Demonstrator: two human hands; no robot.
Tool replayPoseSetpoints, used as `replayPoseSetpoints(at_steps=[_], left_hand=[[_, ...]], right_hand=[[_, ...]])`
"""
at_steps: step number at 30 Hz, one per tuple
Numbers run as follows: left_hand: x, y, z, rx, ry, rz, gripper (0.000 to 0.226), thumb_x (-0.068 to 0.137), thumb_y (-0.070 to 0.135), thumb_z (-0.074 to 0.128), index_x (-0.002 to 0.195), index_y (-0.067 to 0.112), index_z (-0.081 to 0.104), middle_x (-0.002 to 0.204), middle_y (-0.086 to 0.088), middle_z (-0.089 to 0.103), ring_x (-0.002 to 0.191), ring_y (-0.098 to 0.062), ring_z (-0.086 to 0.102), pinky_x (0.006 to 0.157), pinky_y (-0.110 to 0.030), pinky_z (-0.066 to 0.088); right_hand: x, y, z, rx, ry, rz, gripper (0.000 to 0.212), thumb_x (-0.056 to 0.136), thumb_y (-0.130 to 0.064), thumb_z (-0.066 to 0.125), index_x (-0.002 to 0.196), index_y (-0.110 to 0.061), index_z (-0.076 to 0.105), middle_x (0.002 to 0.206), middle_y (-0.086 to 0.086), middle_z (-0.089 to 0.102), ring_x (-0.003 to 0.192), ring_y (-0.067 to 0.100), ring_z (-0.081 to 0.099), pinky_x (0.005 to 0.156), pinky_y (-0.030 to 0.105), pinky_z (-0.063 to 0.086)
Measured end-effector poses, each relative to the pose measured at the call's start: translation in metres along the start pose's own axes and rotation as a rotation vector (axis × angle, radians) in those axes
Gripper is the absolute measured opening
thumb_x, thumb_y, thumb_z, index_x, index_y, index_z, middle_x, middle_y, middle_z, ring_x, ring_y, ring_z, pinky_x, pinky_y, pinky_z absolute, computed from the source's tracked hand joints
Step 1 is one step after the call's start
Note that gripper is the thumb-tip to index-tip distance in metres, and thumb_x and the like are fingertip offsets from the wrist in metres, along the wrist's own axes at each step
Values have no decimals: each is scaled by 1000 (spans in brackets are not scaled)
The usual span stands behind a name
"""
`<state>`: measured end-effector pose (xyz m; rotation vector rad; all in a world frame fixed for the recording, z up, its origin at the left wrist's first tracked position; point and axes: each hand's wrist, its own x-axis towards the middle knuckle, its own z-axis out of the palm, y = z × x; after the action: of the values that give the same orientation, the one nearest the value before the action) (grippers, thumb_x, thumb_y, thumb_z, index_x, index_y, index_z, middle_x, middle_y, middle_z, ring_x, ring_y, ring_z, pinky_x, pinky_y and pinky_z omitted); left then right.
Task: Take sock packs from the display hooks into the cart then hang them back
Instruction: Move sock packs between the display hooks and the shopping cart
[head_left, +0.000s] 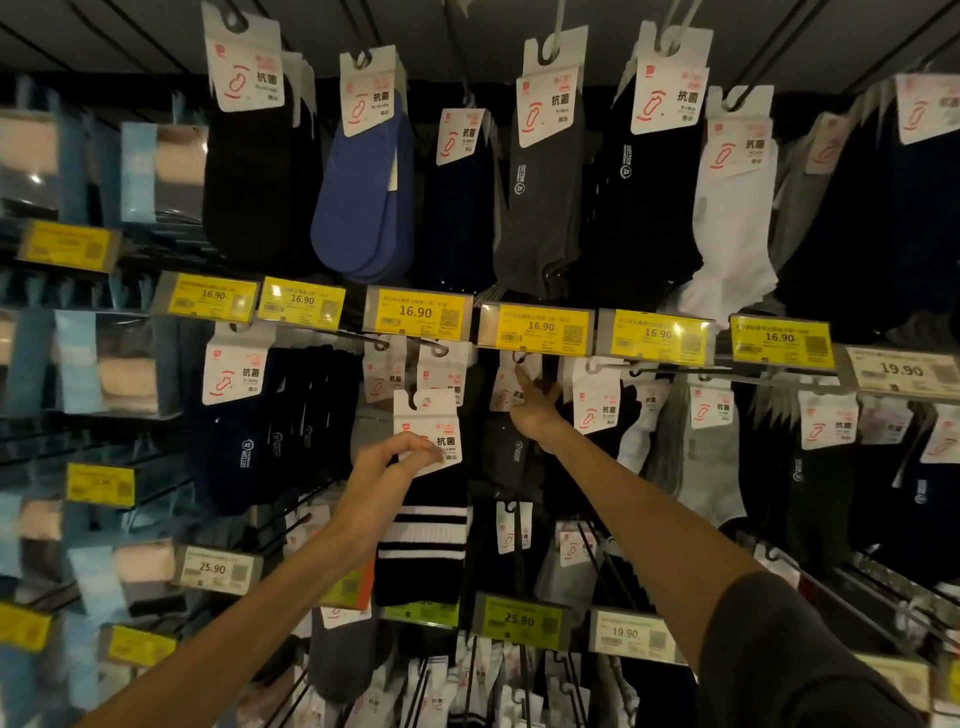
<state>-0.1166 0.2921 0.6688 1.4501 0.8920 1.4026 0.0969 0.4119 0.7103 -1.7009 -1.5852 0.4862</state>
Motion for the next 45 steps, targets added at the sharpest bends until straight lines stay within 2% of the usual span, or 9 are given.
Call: replayPoseSetpoints(at_steps=[4,10,19,25,32,36,40,43,45], left_hand=[[-6,0,-1,-10,-9,-5,10,89,7,64,83,7,72,113,-4,70,115,-21,60,88,-26,48],[-6,0,2,-45,-10,-25,10,89,8,66,82,8,73,112,-4,70,115,-21,60,82,-22,47],[18,-5,18,-26,-26,-41,8,89,10,66,86,6,72,114,-7,69,116,-23,59,98,-32,47],[30,-8,20,-28,-16,-48,8,89,9,66,86,6,72,109,-7,70,111,-19,61,86,-24,47],[31,-13,22,-25,-32,-44,14,89,7,65,78,13,73,112,-1,70,110,-10,60,85,-19,45],[27,-14,25,-9,-56,-21,8,89,8,68,82,12,72,115,7,67,113,-2,55,81,-12,42],[14,-9,22,27,-90,60,8,86,8,73,83,15,69,116,11,66,113,2,54,81,-9,46],[-1,-8,18,32,-98,109,9,89,4,69,90,12,69,118,13,64,112,6,54,79,-5,46],[-19,-9,17,28,-137,128,10,91,4,66,97,12,69,123,11,63,116,5,53,80,-3,44]], right_hand=[[-14,4,20,-278,93,-33,79,92,-8,56,155,-24,12,155,18,-30,145,48,-2,115,47,28],[-27,20,49,-938,290,-233,93,89,-41,61,155,-8,4,156,24,-22,143,47,-21,119,54,3],[29,14,29,-923,21,-99,87,95,-29,55,155,-23,-8,155,20,-29,144,38,-24,119,48,12],[68,22,30,-955,-58,-66,84,97,-18,51,155,-24,-9,156,19,-27,145,39,-21,116,50,24],[67,19,19,-981,-97,-93,80,99,-12,46,154,-16,-12,157,24,-21,144,42,-19,119,50,6],[59,13,18,-873,-136,-53,80,97,-8,46,155,-17,-8,156,23,-23,145,42,-18,120,49,13],[28,11,30,-541,-94,-152,66,90,-9,61,149,-7,31,156,19,18,143,39,22,116,44,27],[-26,19,35,-332,103,-379,47,81,1,68,125,-13,62,123,10,61,112,28,61,88,38,54],[-79,20,29,-139,275,-438,32,87,2,60,115,-11,68,102,7,72,90,17,68,76,29,57]])
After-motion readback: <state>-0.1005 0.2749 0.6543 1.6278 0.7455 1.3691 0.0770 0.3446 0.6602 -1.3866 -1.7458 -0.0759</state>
